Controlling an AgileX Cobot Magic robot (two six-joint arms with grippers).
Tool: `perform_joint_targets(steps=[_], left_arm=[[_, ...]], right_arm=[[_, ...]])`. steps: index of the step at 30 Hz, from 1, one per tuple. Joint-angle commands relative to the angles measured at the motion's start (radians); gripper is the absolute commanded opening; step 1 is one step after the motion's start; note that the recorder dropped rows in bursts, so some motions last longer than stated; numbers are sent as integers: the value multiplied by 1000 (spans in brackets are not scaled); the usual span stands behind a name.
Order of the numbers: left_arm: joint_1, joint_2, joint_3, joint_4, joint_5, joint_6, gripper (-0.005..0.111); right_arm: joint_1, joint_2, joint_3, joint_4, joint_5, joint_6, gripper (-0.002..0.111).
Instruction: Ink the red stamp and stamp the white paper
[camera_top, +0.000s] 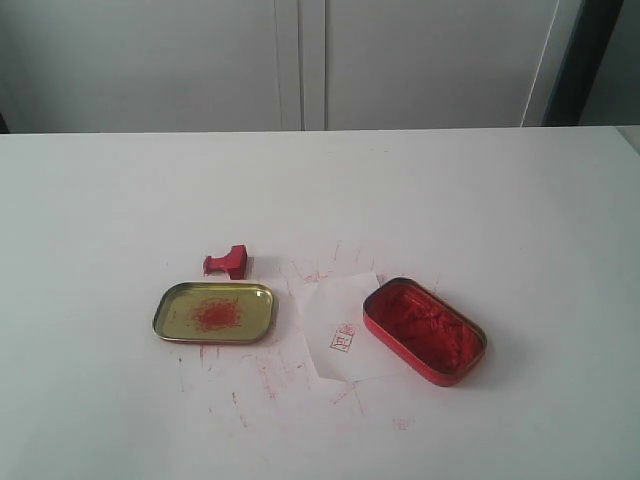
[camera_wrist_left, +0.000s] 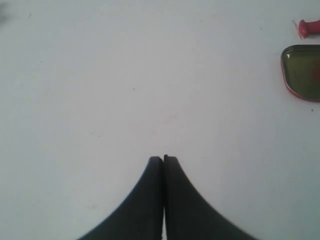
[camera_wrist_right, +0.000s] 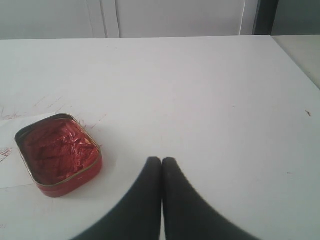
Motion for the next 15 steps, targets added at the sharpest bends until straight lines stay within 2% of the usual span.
perform_joint_targets(steps=[1, 15], left_arm=[[19, -23, 27, -1, -7, -6, 0], [28, -62, 31, 1, 12, -6, 0]], right_arm=[[-3, -4, 4, -7, -13, -1, 0], [-3, -4, 4, -7, -13, -1, 0]])
